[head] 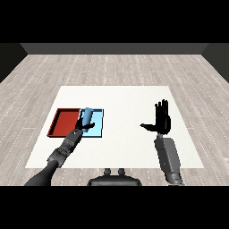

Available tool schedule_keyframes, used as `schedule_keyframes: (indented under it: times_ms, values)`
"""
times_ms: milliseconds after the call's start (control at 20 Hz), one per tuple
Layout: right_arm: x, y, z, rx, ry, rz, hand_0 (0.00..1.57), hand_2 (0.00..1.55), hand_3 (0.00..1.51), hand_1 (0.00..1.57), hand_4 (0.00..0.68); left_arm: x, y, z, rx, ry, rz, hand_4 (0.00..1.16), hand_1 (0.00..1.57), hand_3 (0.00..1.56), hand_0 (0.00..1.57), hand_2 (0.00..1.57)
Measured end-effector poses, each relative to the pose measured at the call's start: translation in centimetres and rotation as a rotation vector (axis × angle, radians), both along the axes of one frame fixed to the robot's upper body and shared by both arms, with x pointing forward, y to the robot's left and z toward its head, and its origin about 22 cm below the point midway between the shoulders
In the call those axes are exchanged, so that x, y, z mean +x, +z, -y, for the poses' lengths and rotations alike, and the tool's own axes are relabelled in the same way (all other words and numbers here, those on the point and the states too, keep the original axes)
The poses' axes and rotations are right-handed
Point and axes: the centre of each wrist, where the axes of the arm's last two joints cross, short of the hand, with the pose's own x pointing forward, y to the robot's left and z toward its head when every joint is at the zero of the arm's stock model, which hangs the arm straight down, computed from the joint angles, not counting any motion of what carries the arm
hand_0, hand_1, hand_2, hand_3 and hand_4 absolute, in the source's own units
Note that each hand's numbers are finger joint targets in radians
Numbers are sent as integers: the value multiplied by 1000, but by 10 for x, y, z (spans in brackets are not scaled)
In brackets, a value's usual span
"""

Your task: Pick the blue can and put it in the blue box

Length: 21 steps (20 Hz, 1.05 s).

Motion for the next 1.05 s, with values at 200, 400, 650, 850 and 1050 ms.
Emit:
schedule_keyframes:
  times_ms: [200,400,650,850,1050]
  values:
    - [1,1,-3,9,9,12,0,0,0,0,0,1,0,7,71,23,26,0,0,0,0,0]
    - [-3,2,-3,26,15,25,0,0,0,0,0,0,-1,7,70,82,111,0,0,0,0,0]
    - [-1,6,-8,35,31,34,0,0,0,0,0,10,12,16,51,102,321,0,0,0,0,0]
    - [0,7,-11,22,52,42,0,0,0,0,0,22,31,33,-75,-7,542,0,0,0,0,0]
    - [-1,6,-8,-8,54,25,0,0,0,0,0,25,46,48,-240,-156,749,0,0,0,0,0]
